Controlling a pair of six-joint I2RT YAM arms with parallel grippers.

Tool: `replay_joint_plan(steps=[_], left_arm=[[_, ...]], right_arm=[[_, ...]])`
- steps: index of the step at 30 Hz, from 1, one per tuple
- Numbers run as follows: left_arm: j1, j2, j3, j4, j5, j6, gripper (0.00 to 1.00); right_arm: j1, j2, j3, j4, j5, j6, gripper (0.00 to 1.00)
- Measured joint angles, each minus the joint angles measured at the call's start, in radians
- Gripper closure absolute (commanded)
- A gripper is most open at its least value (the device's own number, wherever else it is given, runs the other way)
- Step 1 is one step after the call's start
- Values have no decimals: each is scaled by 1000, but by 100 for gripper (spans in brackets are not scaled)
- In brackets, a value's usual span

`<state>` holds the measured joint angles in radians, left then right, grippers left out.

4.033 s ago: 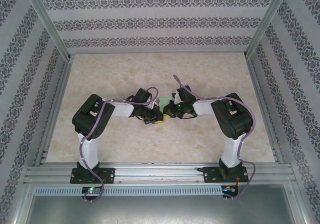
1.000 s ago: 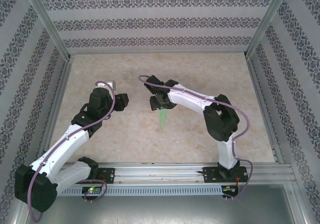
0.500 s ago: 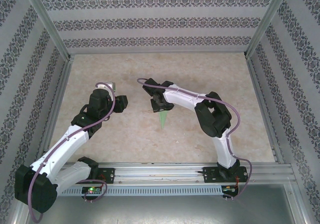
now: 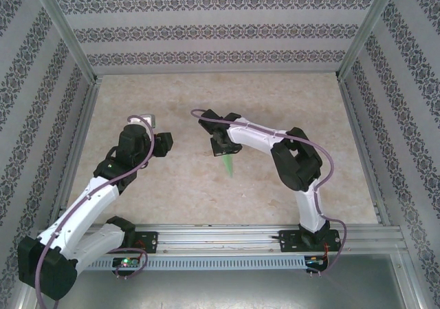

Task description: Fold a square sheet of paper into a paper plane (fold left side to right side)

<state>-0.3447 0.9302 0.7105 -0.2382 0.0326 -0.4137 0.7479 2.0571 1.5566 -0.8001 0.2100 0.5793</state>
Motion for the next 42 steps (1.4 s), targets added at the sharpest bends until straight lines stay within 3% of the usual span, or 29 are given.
replay_joint_plan(steps=[4,9,12,18,23,28,35,42], left_arm=[[0,-11,0,-18,0,3,44],[8,-42,0,-22,23,-10,26],[26,-55,1,-22,66,-23,20],[53,-53,26,-26,179,-79,19],[92,-38,37,-23,283,-145,19],[138,-17,37,-16,362,-202,22],[164,23,34,-9,431,-242,31],[171,65,19,1,466,-250,36]], right_arm=[[0,-85,-20,1,21,-8,100],[-32,-242,-98,64,0,-34,100],[-84,-342,-170,140,-64,-45,100],[-194,-441,-295,392,-313,-26,100],[-209,-399,-344,651,-557,72,100],[-194,-271,-380,896,-709,196,100],[-188,-86,-409,986,-754,263,100],[-203,-42,-468,994,-742,263,100]])
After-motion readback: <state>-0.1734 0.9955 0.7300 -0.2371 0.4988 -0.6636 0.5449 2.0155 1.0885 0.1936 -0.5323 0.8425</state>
